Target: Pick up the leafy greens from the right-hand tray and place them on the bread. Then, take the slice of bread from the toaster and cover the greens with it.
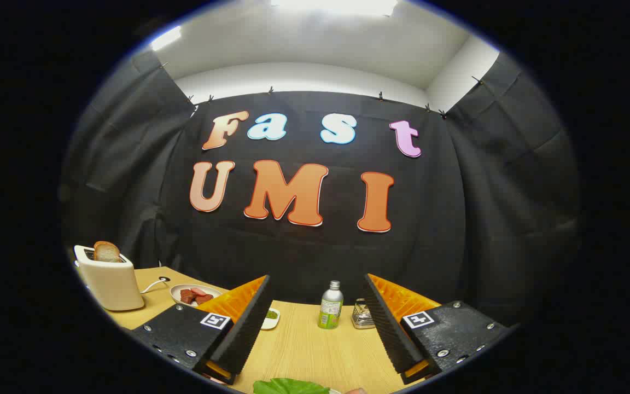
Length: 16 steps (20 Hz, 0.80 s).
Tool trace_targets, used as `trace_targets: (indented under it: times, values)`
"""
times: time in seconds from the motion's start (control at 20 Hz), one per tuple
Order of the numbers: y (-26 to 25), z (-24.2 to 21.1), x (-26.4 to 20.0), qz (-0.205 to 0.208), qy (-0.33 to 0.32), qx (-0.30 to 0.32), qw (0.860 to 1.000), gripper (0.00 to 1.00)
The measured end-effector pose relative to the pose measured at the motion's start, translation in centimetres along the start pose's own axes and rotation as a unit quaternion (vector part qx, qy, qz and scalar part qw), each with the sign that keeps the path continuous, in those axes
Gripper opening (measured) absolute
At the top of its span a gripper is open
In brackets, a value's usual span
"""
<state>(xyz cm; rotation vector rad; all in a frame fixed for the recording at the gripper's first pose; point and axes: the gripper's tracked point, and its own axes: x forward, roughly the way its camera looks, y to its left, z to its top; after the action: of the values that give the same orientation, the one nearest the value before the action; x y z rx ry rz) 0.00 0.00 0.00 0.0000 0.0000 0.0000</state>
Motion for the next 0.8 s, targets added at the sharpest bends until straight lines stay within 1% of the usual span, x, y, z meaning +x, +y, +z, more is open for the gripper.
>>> trace_targets:
  times: [0.1,0.3,0.8]
  values:
    - [1.1,0.5,0.0,0.011,-0.005,0.005,1.0,0.99]
    - [1.8,1.5,-0.4,0.02,-0.014,0.006,1.0,0.99]
    - [1.5,2.1,-0.1,0.015,-0.019,0.025,0.999,0.98]
